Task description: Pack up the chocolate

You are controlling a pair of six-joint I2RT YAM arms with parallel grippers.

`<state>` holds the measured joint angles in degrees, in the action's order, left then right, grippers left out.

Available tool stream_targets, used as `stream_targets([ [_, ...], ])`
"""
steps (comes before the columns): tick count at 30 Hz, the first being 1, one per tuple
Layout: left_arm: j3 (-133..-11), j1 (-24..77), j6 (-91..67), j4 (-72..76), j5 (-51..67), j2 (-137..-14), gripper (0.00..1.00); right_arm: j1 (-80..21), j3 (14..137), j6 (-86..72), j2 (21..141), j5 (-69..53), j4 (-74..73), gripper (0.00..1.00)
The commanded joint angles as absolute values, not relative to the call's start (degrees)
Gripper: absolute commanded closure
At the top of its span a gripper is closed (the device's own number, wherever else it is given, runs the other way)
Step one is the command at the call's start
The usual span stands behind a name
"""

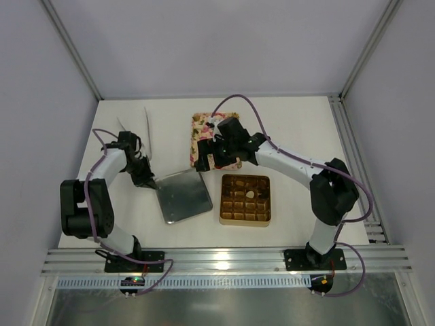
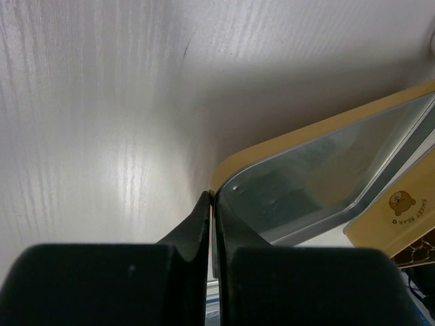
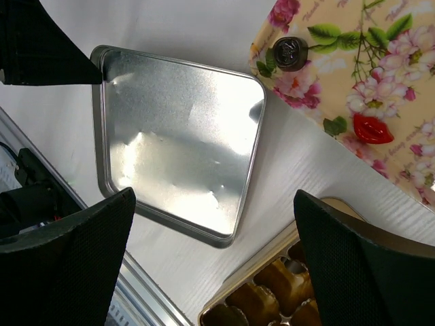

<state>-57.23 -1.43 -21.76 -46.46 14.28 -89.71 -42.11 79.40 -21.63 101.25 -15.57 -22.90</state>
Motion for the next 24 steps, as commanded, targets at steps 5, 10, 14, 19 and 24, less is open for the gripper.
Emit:
stream_targets([
  [5, -58.71, -2.2, -21.01, -45.7, 19.51, -86.13, 1.0, -42.8, 84.02, -21.09, 105.55, -18.46, -23.2, 0.03],
  [10, -58.27, -2.55, -21.09, -45.79, 19.95, -84.29, 1.0, -42.8, 83.76, -21.53, 108.28, -20.91, -22.07, 0.03],
  [14, -58.27, -2.81, -21.18, -45.79, 20.48, -83.76, 1.0, -42.8, 84.02, -21.71, 110.39, -22.94, -20.92, 0.03],
  [19, -58.27, -3.08, -21.36, -45.62, 21.53, -83.58, 1.0, -42.72, 84.55, -21.62, 112.67, -24.87, -19.51, 0.05],
  [24, -58.36, -3.34, -21.45, -45.44, 22.32, -83.15, 1.0, -42.8, 84.55, -21.8, 114.34, -25.31, -17.41, 0.05],
])
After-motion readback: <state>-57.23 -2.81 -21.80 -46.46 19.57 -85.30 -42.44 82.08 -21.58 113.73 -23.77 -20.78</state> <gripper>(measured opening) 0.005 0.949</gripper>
